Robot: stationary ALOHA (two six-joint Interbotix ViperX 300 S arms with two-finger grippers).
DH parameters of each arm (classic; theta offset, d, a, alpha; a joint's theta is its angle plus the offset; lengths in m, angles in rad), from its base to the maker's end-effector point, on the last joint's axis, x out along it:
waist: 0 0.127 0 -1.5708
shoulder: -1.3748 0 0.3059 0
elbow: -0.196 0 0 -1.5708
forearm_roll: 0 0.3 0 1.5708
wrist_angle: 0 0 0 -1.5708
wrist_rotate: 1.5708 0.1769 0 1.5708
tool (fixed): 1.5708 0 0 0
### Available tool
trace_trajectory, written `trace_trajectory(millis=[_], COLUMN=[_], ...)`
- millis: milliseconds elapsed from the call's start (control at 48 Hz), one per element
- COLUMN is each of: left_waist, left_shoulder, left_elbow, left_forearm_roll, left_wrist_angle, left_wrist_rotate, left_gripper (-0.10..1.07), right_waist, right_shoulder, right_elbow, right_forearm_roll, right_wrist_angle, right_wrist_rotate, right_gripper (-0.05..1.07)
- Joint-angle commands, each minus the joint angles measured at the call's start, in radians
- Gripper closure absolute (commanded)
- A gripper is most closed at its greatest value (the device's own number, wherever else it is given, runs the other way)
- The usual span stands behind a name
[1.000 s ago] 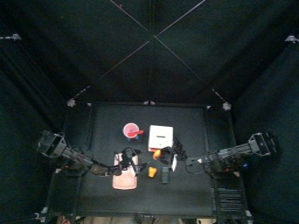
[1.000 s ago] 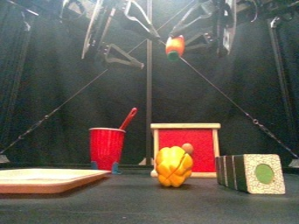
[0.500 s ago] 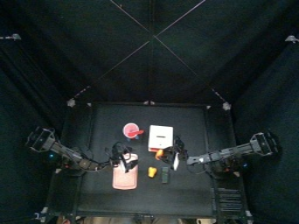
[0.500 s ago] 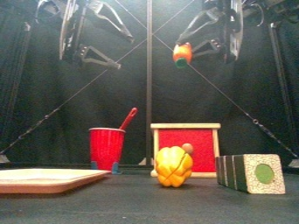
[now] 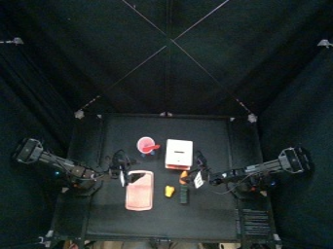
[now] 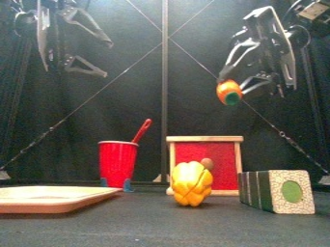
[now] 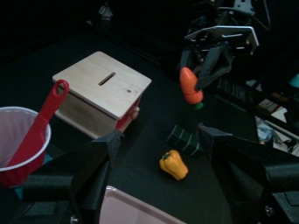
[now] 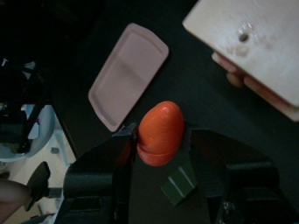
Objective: Put carrot right of roll
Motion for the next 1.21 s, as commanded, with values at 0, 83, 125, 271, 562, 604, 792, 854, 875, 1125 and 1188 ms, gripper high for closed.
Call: trace_trajectory(millis=[0, 83, 125, 271, 562, 604, 792, 854, 875, 1125, 1188], left_waist=[-0.002, -0.002, -0.002, -0.002, -0.003, -0.003, -0.003, -0.003, -0.003, -0.005, -0.005], left_shoulder=[-0.005, -0.005, -0.005, -0.005, -0.005, -0.003, -0.003, -0.002, -0.003, -0.003, -0.002], left_elbow=[-0.005, -0.003, -0.006, -0.003, 0.005, 0.006, 0.006, 0.006, 0.006, 0.009, 0.009], left_forearm_roll=[-0.003, -0.006, -0.006, -0.006, -0.029, -0.035, -0.044, -0.044, -0.046, -0.044, -0.044], left_wrist_angle=[-0.005, -0.009, -0.011, -0.012, -0.012, -0.012, -0.012, -0.012, -0.012, -0.012, -0.012], left_wrist_rotate=[0.006, 0.009, 0.009, 0.009, 0.008, 0.008, 0.008, 0.008, 0.009, 0.008, 0.008], left_gripper=[-0.05, -0.05, -0.05, -0.05, -0.05, -0.05, -0.05, -0.05, -0.05, -0.05, -0.05], right_waist=[0.017, 0.032, 0.038, 0.095, 0.16, 0.161, 0.164, 0.166, 0.167, 0.176, 0.176], right_shoulder=[-0.011, 0.005, 0.015, 0.044, 0.089, 0.094, 0.12, 0.132, 0.137, 0.19, 0.196], right_elbow=[0.012, 0.041, 0.051, 0.087, 0.161, 0.169, 0.175, 0.17, 0.169, 0.161, 0.155], right_forearm_roll=[0.058, 0.14, 0.175, 0.255, 0.413, 0.442, 0.479, 0.477, 0.477, 0.462, 0.453], right_wrist_angle=[-0.009, -0.009, -0.011, -0.014, -0.014, -0.014, -0.015, -0.018, -0.021, -0.08, -0.08], right_wrist_rotate=[0.002, 0.0, -0.003, -0.003, -0.003, -0.003, -0.003, -0.003, -0.003, -0.003, -0.003], right_gripper=[0.31, 0.31, 0.31, 0.31, 0.31, 0.31, 0.31, 0.31, 0.31, 0.3, 0.3])
